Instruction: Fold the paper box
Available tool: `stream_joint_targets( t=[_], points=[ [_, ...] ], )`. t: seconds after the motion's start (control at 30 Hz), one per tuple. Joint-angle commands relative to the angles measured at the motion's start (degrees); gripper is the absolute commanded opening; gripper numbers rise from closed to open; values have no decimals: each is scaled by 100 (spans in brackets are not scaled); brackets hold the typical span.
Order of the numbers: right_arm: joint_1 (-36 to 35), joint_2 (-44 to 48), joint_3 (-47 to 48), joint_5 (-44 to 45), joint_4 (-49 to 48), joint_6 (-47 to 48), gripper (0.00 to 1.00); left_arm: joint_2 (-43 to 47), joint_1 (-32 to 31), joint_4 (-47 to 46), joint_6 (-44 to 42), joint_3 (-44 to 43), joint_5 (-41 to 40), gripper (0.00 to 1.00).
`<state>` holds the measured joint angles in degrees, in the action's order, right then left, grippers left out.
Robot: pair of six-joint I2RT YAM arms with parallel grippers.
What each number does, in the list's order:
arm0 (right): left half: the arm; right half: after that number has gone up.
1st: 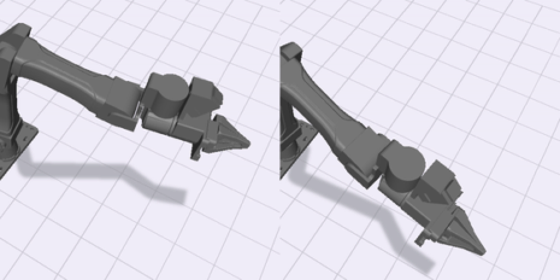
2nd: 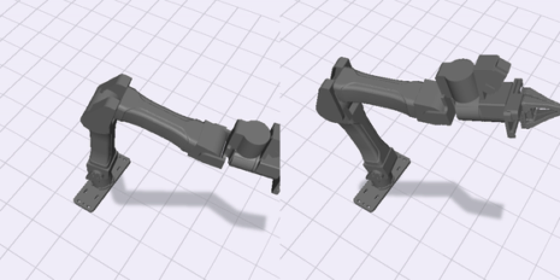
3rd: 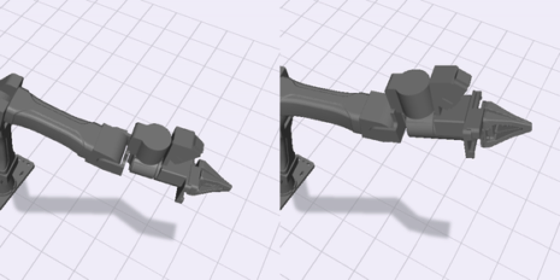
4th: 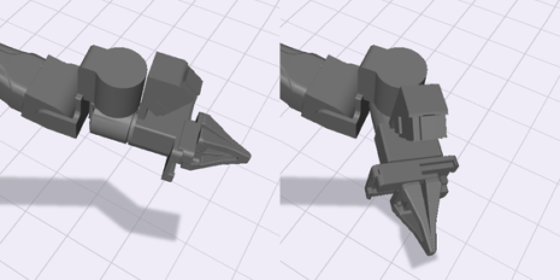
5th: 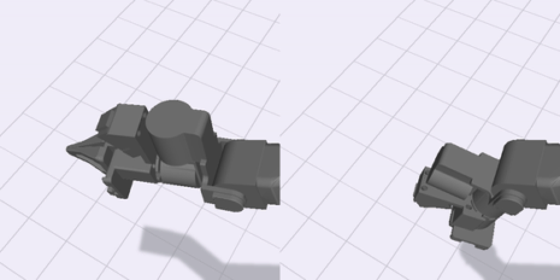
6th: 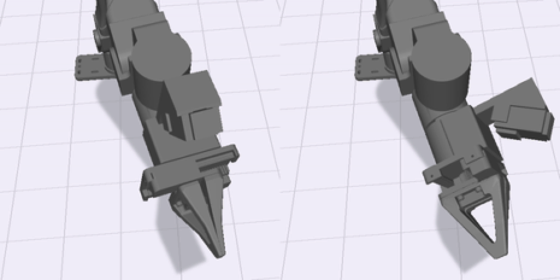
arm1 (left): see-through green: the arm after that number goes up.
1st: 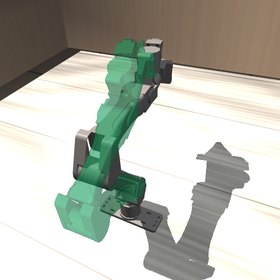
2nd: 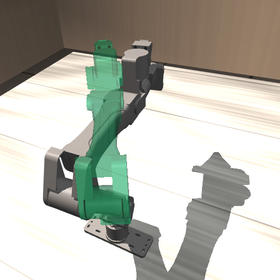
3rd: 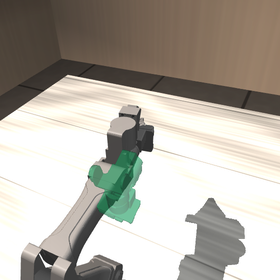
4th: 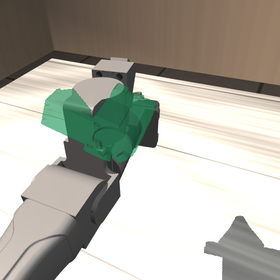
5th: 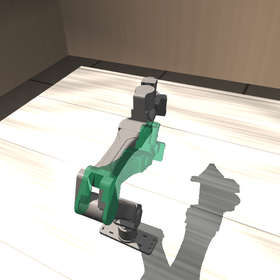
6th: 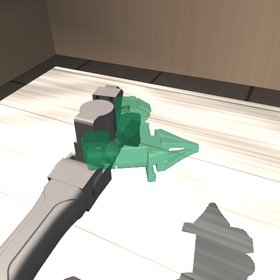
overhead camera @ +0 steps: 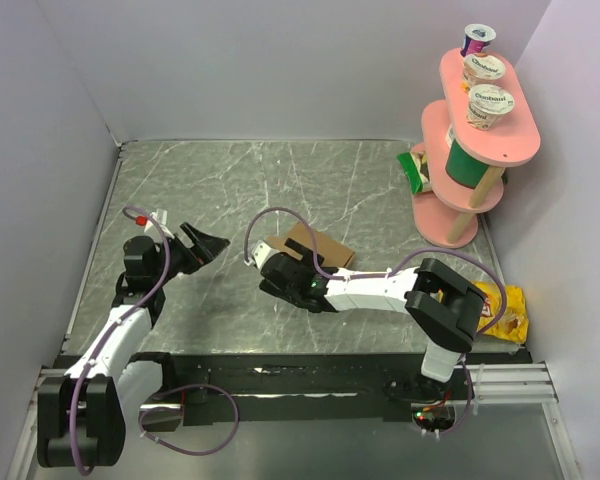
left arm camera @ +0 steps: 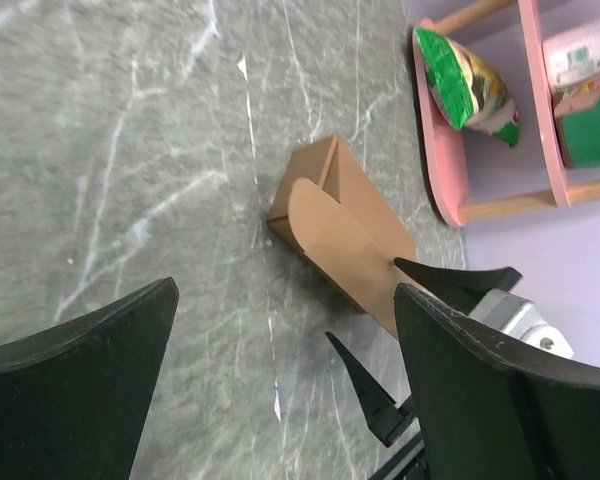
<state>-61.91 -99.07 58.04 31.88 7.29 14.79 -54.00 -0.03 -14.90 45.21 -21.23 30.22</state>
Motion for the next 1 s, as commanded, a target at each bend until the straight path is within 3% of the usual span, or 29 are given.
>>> stream_joint_targets(
  t=[0.0,0.2,0.43,0.63,0.73,0.97],
  points=[
    [-14,64,14,723,-263,305,100,100,135,-118,-12,-162,116,96],
    [82,-200,-3,891,-307,490,100,117,153,-119,-3,-153,151,96],
    [583,-201,190,-225,246,147,97,126,161,-92,-21,-171,169,96],
    [899,-166,304,-1034,738,95,69,118,179,-84,-39,-162,169,96],
    [1023,-139,269,-1184,800,77,60,126,188,-84,-39,-162,186,96],
    [1234,255,680,-2456,1458,-274,52,161,197,65,-100,-284,274,96]
  ],
)
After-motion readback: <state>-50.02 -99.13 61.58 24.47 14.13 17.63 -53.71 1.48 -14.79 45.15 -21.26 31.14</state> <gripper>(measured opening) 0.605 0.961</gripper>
